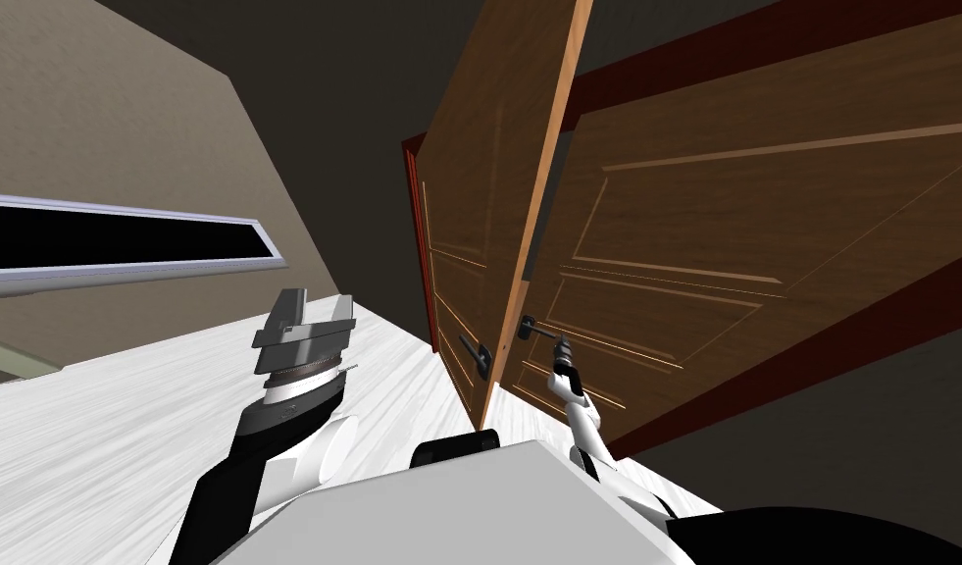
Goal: Pull the door open
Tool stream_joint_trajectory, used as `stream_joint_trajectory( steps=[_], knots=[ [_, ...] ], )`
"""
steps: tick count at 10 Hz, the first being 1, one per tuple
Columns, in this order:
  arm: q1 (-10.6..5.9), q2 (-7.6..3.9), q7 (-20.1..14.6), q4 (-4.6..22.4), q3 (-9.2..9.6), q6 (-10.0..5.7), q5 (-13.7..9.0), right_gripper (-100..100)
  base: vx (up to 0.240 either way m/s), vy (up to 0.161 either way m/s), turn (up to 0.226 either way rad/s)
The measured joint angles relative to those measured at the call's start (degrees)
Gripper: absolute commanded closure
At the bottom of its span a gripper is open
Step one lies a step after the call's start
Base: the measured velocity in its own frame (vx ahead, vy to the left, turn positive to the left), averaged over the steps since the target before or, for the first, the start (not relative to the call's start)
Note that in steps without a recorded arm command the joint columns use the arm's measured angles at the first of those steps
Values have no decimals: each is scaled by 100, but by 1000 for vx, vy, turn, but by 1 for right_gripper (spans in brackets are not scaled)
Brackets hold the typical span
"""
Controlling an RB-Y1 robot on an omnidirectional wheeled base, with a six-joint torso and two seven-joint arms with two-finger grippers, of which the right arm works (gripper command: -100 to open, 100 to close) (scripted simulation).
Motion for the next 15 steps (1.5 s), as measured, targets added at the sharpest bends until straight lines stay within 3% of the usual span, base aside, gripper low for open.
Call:
stream_joint_trajectory(
  steps=[4, 7, 8, 10, 15],
  knots=[
    [-220, 131, 436, 108, -68, -33, -213, -100, 0, -21, 27],
    [-453, 369, 731, 127, -40, -55, -342, -100, 14, -26, 6],
    [-515, 473, 813, 26, -34, 3, -365, -100, 18, -16, -22],
    [-600, 459, 814, 155, 10, -45, -379, -100, -10, 13, 3],
    [-608, 452, 798, 188, 19, -72, -381, -100, 2, 1, -7]
  ],
)
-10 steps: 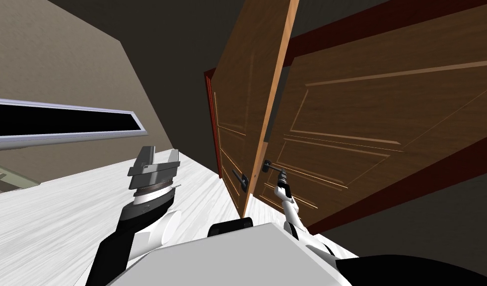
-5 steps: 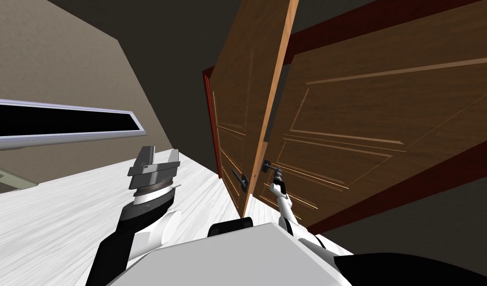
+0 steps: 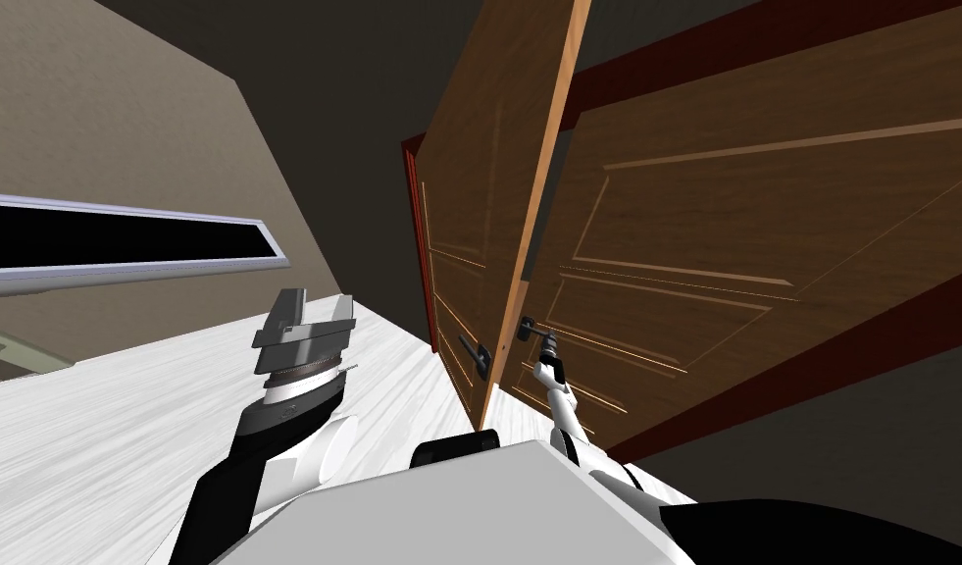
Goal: Pull the door open
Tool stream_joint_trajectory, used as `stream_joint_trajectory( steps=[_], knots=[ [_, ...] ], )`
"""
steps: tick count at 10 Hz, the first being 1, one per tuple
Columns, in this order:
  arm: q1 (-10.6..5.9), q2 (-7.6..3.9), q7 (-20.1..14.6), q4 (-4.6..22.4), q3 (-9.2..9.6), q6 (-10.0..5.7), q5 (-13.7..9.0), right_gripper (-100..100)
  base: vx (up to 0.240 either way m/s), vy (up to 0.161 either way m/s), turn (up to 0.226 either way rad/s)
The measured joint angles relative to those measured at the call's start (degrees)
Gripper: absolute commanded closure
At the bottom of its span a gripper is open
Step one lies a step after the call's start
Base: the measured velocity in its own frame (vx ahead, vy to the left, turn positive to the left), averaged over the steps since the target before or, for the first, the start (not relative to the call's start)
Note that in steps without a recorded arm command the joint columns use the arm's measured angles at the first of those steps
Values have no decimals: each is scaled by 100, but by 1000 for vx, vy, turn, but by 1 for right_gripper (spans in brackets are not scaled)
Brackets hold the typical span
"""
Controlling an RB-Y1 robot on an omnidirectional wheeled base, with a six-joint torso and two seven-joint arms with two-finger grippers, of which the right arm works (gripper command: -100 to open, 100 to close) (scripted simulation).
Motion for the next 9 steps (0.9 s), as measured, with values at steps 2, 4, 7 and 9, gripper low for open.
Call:
stream_joint_trajectory(
  steps=[2, 4, 7, 9],
  knots=[
    [0, -1, 0, 0, 0, 0, 0, -100, -35, 1, -68],
    [189, -83, 230, -139, -185, 46, -148, -100, -63, 0, -73],
    [155, -230, 460, 162, -275, -153, -329, -100, -8, -2, -8],
    [142, -178, 663, 135, -321, -171, -446, -100, 1, -7, 32]
  ],
)
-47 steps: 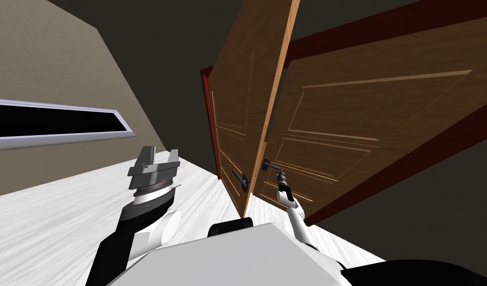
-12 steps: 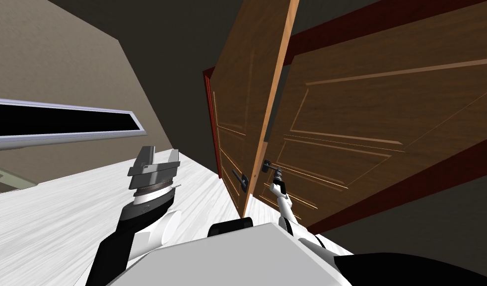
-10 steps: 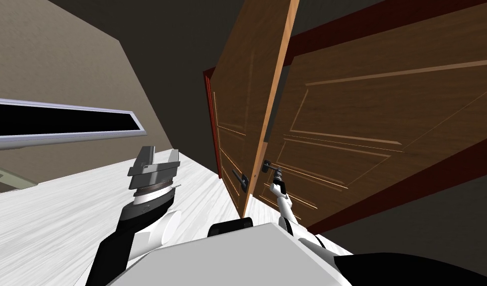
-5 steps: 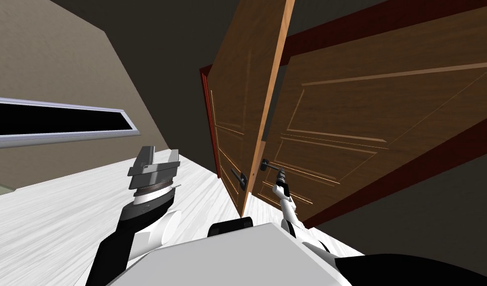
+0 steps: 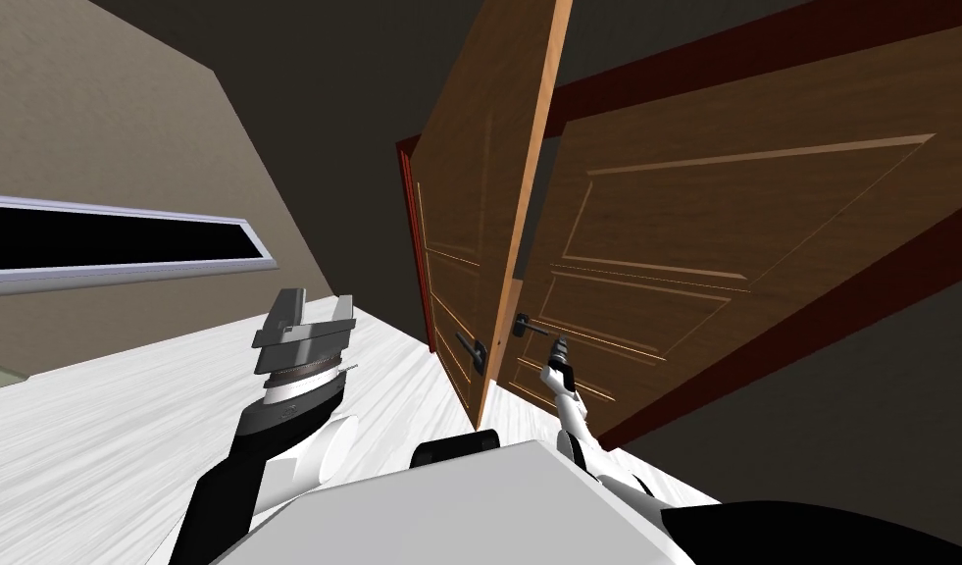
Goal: Pull the door open
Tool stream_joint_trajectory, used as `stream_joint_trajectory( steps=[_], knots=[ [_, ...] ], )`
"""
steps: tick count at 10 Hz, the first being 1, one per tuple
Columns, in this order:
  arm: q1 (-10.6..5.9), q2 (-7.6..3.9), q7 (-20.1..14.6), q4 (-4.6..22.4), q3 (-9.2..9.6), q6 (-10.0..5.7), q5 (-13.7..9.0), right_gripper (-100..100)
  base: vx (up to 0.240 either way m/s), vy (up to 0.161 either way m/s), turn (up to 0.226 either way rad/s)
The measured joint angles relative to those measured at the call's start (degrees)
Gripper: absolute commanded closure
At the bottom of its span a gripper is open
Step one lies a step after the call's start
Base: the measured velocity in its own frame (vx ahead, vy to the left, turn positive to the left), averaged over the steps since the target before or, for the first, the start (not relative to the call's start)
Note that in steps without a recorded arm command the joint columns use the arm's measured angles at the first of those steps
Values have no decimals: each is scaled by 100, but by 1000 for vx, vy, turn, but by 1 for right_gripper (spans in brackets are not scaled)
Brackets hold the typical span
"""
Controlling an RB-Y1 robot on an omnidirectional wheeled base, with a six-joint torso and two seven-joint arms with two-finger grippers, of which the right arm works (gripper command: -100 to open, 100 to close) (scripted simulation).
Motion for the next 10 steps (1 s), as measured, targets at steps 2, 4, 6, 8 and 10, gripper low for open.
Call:
stream_joint_trajectory(
  steps=[2, 4, 6, 8, 10],
  knots=[
    [-186, 57, 186, 140, 27, -58, -118, -100, 5, -20, 73],
    [-295, 358, 409, -139, 46, 65, -193, -100, 68, -12, 107],
    [-484, 427, 398, 54, 174, -32, -211, -100, 43, -11, -7],
    [-489, 430, 399, 56, 177, -36, -212, 100, -2, 6, 14],
    [-484, 432, 393, 60, 175, -24, -214, 100, 0, 0, 0]
  ],
)
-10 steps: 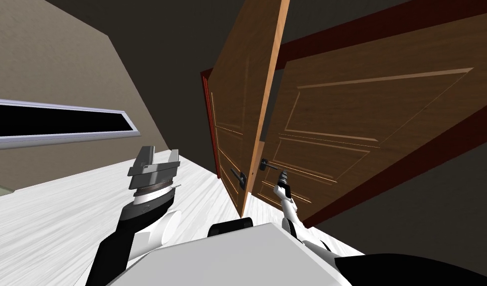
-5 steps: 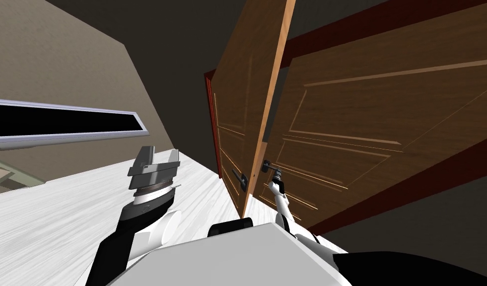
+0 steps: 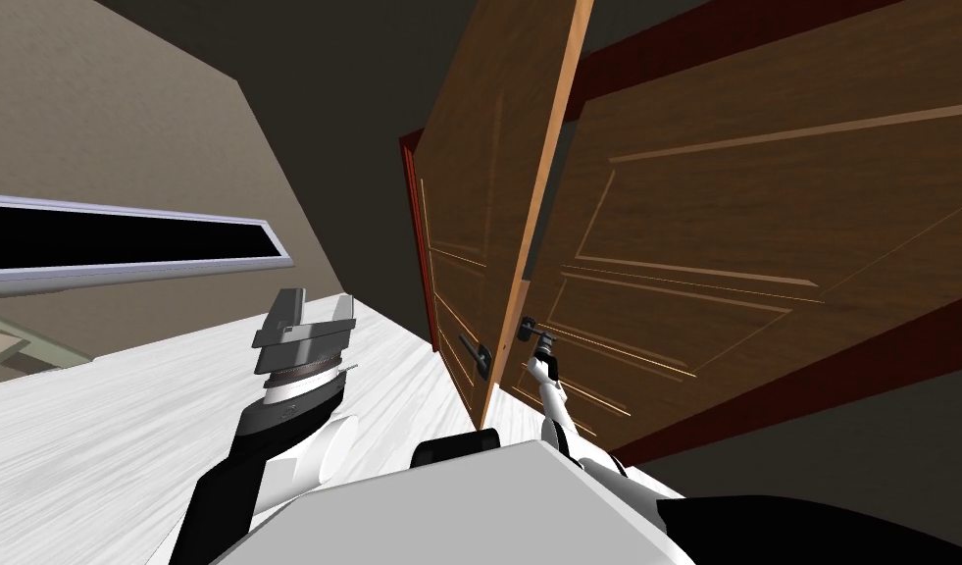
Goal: Pull the door open
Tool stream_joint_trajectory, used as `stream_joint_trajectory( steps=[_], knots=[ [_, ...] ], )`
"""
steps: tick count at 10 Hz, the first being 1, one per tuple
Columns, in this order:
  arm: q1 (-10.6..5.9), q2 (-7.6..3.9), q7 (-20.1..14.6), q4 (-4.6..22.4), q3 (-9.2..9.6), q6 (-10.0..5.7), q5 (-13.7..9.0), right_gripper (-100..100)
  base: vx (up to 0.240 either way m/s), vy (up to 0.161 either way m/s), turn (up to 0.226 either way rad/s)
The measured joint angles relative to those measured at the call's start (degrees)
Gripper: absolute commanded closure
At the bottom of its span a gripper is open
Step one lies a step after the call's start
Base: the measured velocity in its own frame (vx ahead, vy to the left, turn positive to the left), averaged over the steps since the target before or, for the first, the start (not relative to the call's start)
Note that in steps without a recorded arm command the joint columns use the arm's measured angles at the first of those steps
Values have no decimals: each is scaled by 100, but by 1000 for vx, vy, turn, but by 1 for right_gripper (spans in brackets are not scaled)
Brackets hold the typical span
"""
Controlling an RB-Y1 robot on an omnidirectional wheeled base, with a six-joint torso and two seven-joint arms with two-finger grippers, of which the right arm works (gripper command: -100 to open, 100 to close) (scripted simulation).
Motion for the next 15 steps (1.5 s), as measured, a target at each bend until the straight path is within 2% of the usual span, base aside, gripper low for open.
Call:
stream_joint_trajectory(
  steps=[3, 4, 6, 7, 8, 11, 15],
  knots=[
    [1, -1, 5, 1, 1, 2, 2, 100, -31, 7, 15],
    [54, -51, -21, -65, 5, 41, 10, 100, -150, 46, 44],
    [129, -245, -209, 54, 110, -17, 38, 100, -168, 62, 98],
    [221, -328, -334, 14, 166, 25, 49, 100, -165, 65, 84],
    [242, -416, -453, 110, 236, 11, 64, 100, -125, 49, 71],
    [363, -614, -797, 166, 444, 29, 102, 100, -127, 14, 115],
    [393, -835, -1190, 239, 713, 32, 147, 100, -91, -18, 93]
  ],
)
